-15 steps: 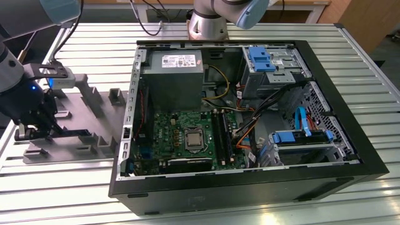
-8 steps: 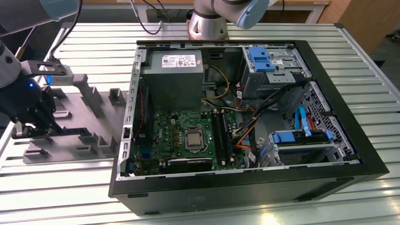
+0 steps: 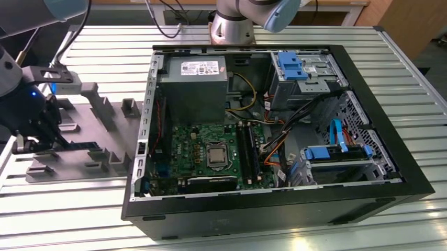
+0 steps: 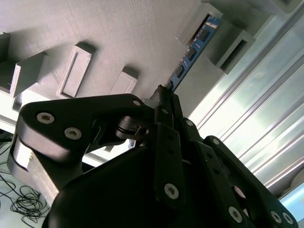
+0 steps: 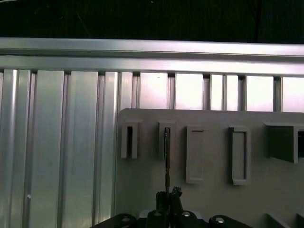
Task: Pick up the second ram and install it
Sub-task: 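Pick up the second ram and move it above second insertion slot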
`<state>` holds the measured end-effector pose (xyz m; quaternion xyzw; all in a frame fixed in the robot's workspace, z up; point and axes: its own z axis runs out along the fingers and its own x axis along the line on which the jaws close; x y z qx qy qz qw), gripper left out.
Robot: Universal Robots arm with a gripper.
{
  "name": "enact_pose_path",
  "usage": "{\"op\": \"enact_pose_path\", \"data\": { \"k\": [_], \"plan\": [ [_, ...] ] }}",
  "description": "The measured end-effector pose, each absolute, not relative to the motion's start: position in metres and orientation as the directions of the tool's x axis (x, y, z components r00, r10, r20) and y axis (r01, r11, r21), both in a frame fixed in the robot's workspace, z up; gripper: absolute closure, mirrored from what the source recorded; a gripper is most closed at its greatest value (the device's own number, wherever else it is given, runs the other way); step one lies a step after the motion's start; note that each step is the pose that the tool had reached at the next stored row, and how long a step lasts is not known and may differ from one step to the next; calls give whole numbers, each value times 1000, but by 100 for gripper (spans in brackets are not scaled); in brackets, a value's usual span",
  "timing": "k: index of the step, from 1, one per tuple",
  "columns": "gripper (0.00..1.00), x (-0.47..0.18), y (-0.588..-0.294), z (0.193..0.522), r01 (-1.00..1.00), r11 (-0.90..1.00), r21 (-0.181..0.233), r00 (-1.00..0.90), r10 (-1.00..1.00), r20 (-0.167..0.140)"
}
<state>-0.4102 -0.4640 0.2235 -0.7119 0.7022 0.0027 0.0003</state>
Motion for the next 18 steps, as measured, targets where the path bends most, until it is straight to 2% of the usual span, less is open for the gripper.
{"op": "enact_pose_path", "data": {
  "k": [18],
  "plan": [
    [86,-410,-464,237,-1000,-14,3,14,-1000,-4]
  ]
}}
